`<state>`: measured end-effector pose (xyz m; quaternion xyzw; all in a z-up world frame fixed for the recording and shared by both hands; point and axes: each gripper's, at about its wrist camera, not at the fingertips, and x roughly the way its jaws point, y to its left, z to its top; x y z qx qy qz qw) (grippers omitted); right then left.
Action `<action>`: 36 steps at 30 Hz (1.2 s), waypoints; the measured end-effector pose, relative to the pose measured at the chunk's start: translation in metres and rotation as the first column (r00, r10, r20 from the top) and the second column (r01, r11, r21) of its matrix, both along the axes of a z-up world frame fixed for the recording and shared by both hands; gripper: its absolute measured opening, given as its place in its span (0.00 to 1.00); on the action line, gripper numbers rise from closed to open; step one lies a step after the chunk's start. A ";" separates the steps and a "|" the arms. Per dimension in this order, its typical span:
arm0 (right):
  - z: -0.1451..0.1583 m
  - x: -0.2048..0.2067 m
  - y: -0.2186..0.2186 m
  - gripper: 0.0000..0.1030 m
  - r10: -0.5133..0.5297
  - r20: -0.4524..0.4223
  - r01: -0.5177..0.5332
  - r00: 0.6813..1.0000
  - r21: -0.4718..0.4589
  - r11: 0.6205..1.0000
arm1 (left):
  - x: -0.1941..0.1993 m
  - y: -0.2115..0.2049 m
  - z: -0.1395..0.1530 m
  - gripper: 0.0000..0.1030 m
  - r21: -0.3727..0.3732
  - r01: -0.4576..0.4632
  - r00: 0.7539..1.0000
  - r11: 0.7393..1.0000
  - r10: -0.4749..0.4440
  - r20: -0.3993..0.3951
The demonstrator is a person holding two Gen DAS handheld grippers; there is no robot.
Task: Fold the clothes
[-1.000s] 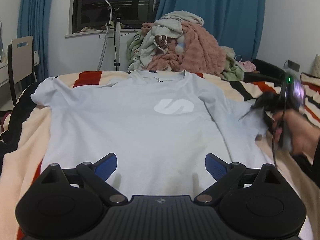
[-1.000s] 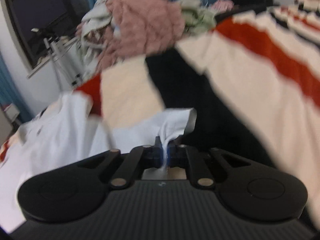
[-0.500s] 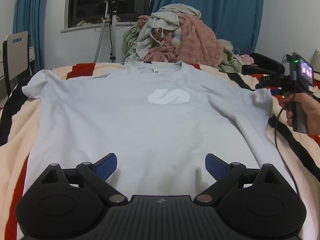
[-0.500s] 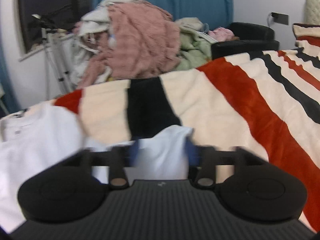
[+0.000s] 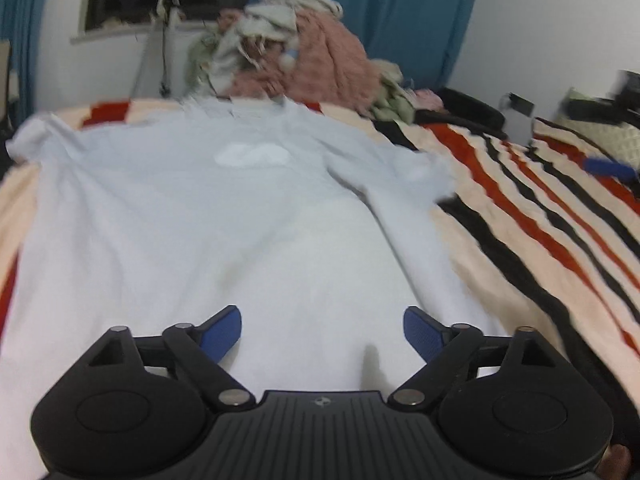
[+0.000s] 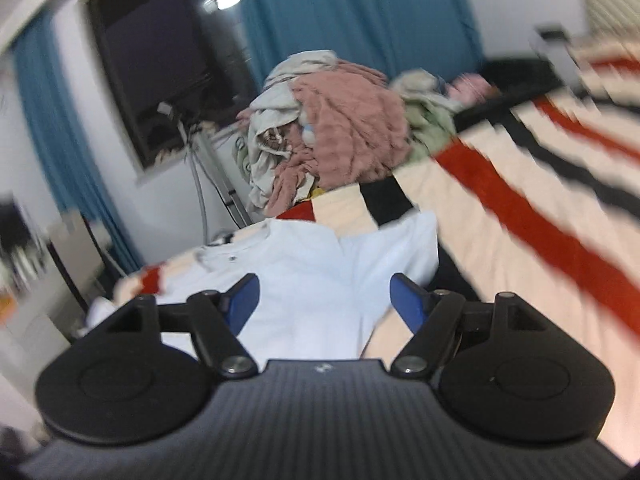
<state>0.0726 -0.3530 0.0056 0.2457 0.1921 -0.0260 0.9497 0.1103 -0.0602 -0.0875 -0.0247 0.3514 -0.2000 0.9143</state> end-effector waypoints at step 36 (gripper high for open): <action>-0.059 -0.108 -0.048 0.74 -0.111 0.165 0.034 0.980 0.412 0.911 | -0.076 -0.186 -0.044 0.03 -0.111 0.342 0.889 0.933 -0.360 -0.282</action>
